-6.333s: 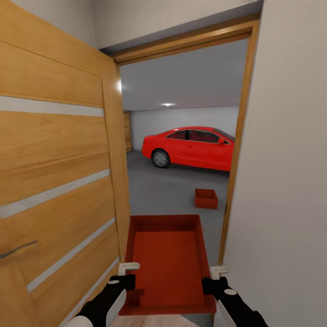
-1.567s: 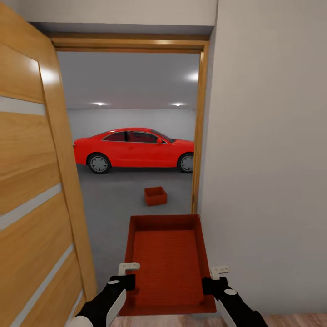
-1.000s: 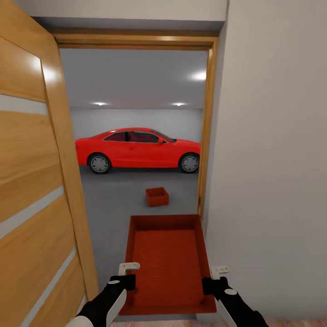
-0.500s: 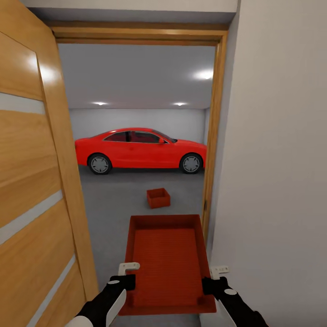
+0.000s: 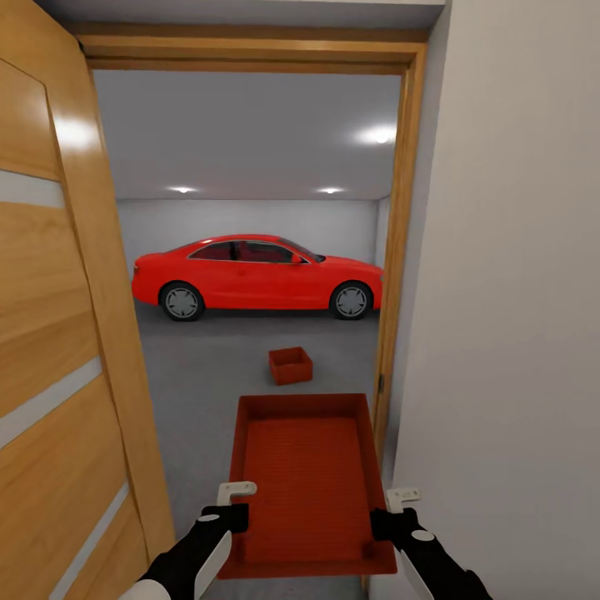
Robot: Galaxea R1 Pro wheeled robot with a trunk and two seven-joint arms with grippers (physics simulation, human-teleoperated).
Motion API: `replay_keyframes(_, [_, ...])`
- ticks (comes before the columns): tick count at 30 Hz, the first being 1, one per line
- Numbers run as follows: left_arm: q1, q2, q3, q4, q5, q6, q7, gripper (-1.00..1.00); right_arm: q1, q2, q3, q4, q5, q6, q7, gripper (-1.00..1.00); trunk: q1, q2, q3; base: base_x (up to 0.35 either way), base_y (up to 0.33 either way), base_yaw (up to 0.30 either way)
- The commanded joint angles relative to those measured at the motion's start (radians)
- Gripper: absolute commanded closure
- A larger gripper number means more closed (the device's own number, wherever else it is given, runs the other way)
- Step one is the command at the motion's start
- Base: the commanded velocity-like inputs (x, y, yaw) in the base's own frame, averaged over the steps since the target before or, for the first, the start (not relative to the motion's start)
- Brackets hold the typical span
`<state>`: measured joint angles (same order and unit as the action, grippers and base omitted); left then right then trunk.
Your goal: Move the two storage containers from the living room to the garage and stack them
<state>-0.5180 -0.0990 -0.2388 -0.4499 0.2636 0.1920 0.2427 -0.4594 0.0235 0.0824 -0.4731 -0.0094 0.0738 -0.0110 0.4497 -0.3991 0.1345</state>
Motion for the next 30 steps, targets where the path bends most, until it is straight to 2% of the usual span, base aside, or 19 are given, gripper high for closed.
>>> replay_keyframes(1, [0.001, -0.005, -0.014, -0.001, 0.013, 0.001, 0.011, 1.0, -0.001, 0.005, -0.003, -0.003, -0.007, 0.008, -0.004, 1.0, 0.0, -0.001, -0.001, 0.0, 0.0, 0.0])
replay_keyframes(29, [0.001, -0.003, -0.01, -0.001, 0.011, 0.002, 0.011, 1.0, -0.001, 0.008, -0.001, 0.002, 0.003, 0.006, -0.001, 1.0, 0.0, -0.001, -0.001, 0.005, 0.0, 0.0])
replay_keyframes(30, [0.001, -0.074, -0.01, -0.001, 0.011, 0.003, 0.011, 1.0, -0.001, 0.067, -0.001, 0.002, 0.003, 0.006, -0.001, 1.0, 0.0, -0.001, -0.001, 0.21, 0.0, 0.0])
